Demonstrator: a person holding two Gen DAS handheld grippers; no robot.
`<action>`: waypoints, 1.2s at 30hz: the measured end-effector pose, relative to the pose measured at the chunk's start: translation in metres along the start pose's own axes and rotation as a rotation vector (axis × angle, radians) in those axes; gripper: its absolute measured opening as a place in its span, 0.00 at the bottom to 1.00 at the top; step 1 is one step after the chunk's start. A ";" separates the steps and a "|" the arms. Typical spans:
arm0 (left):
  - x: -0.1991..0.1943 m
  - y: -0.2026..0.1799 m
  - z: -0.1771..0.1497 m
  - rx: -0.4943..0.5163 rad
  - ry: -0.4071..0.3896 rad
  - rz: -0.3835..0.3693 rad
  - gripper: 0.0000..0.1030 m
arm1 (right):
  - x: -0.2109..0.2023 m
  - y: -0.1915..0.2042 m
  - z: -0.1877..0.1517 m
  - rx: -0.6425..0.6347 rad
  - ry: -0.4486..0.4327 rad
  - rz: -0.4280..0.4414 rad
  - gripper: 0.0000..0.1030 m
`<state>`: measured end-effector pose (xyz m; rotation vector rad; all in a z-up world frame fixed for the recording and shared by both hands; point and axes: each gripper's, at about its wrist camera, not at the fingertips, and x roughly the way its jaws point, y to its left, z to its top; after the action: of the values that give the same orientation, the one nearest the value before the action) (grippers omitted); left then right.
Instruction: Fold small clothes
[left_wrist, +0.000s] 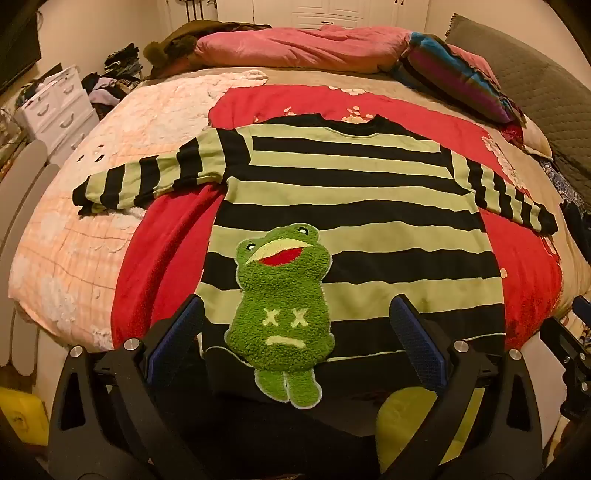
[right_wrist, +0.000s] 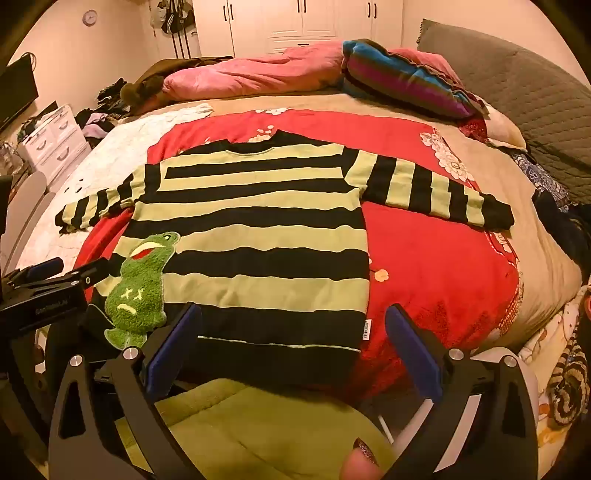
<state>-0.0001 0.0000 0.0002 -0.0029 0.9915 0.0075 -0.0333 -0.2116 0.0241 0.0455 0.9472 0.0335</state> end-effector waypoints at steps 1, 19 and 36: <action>0.000 0.000 0.000 0.001 -0.002 0.002 0.92 | 0.000 0.000 0.000 0.002 -0.006 0.012 0.96; 0.000 0.000 0.000 0.006 0.001 0.004 0.92 | 0.007 0.009 -0.002 -0.024 0.004 0.017 0.96; 0.005 0.007 -0.005 0.006 0.000 0.008 0.92 | 0.009 0.012 -0.002 -0.033 0.011 0.018 0.96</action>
<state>-0.0012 0.0069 -0.0069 0.0062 0.9916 0.0117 -0.0296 -0.1990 0.0160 0.0233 0.9570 0.0658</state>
